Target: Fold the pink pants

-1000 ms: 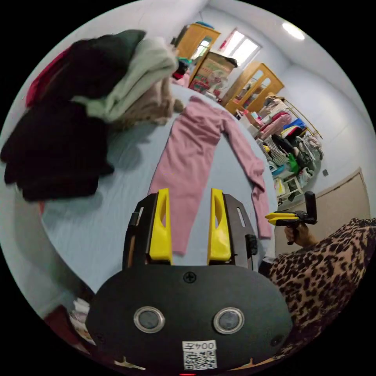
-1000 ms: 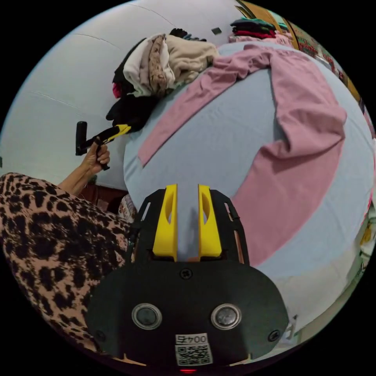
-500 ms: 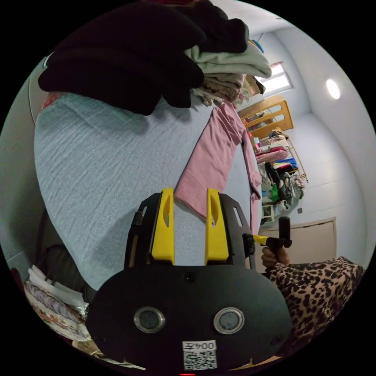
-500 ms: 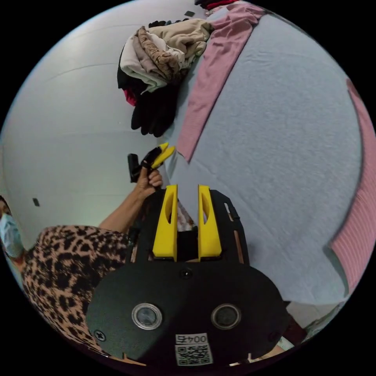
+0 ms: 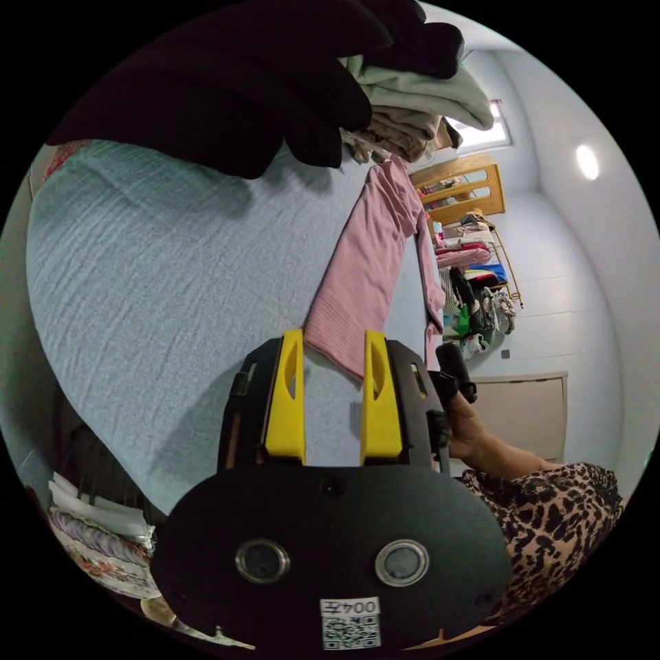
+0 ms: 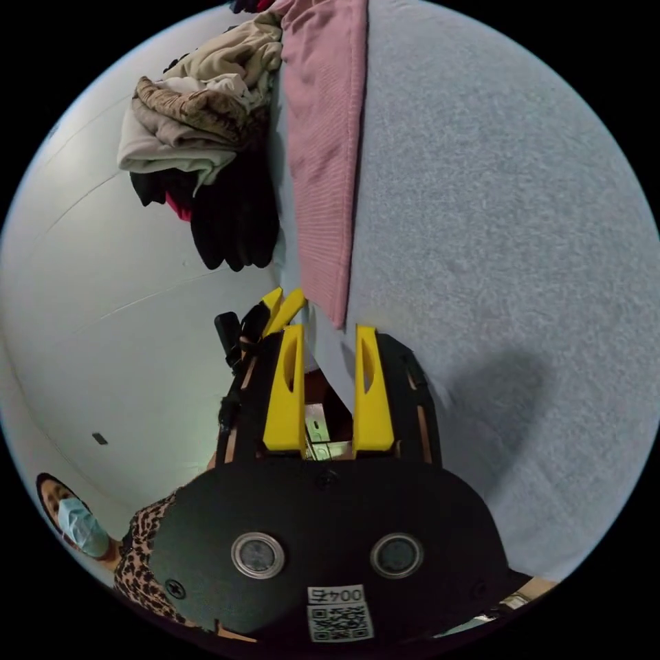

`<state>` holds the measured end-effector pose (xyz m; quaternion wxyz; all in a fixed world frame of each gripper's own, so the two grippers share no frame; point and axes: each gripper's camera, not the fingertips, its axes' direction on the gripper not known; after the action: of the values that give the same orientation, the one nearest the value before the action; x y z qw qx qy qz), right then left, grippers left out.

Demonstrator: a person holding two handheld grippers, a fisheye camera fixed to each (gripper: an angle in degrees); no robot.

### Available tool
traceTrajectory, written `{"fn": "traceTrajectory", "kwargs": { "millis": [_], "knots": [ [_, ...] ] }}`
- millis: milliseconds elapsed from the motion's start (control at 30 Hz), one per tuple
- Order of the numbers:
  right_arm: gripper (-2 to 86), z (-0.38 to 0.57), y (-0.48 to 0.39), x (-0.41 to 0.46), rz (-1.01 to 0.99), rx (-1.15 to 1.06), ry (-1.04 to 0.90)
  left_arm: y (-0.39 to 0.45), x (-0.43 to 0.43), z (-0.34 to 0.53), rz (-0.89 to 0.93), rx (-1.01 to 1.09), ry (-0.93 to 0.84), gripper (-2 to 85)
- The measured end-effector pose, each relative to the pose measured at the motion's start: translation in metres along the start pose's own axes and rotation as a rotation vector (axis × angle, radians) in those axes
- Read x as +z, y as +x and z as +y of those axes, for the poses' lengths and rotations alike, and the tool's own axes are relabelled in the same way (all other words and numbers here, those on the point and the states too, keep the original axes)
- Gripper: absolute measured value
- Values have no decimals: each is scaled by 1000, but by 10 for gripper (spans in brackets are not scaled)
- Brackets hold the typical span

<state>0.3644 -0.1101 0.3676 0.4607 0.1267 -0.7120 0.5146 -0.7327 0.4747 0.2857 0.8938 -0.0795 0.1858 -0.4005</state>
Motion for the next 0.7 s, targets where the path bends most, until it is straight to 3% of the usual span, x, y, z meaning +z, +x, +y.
{"fn": "traceTrajectory", "kwargs": {
  "millis": [467, 700],
  "knots": [
    [28, 5, 40, -81, -16, -41, 27, -44, -42, -28, 26, -6, 13, 29],
    [27, 50, 61, -102, 89, -75, -128, -65, -53, 5, -73, 27, -42, 26]
  ]
}}
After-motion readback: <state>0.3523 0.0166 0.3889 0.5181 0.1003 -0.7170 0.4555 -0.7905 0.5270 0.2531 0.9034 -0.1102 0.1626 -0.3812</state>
